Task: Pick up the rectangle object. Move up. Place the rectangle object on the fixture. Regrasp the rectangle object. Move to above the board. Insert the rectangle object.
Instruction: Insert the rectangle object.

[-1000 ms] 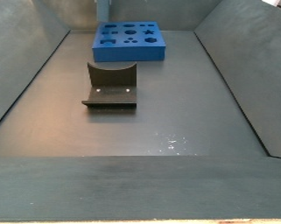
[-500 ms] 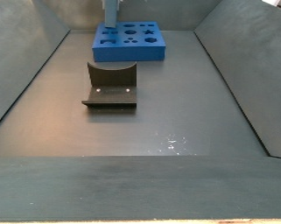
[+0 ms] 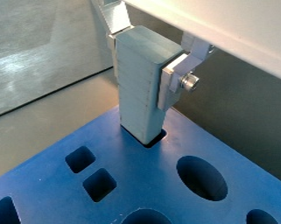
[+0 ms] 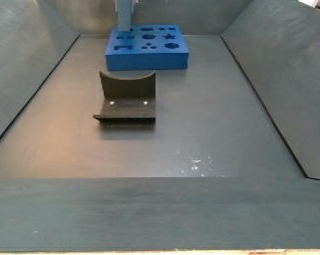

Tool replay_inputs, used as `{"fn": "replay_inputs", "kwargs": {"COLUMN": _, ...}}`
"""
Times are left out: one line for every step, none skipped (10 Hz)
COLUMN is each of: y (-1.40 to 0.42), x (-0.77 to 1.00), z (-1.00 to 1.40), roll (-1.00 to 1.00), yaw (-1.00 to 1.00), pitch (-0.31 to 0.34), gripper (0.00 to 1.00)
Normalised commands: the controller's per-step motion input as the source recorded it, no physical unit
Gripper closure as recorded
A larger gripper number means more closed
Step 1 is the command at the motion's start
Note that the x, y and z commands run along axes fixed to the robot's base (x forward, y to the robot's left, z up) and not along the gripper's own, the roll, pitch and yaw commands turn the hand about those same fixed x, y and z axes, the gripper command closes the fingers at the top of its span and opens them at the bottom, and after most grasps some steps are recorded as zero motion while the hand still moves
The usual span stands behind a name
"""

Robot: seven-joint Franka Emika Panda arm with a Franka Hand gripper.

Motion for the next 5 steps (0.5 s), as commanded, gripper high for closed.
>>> {"fn": "replay_inputs", "kwargs": {"y": 0.00, "x": -0.05, "z": -0.23, "roll": 0.11, "yaw": 0.00, "pitch": 0.000, "gripper": 1.00}}
{"fn": "replay_inputs", "kwargs": {"y": 0.06, "x": -0.27, "z": -0.25, "roll": 0.35, "yaw": 0.00, "pitch": 0.166, "gripper": 1.00}}
{"fn": "replay_inputs", "kwargs": {"y": 0.18, "x": -0.47, "z": -0.18, "roll": 0.59, "yaw": -0.02, "pitch": 0.429, "gripper": 1.00}}
{"fn": "replay_inputs", "kwargs": {"y": 0.00, "x": 0.16, "z": -0.64, "roll": 0.32, "yaw": -0.12, "pitch": 0.431, "gripper": 1.00}}
{"fn": "replay_inputs", "kwargs": {"y": -0.10, "x": 0.13, "z": -1.00, "roll": 0.10, "yaw": -0.06, "pitch": -0.020, "gripper": 1.00}}
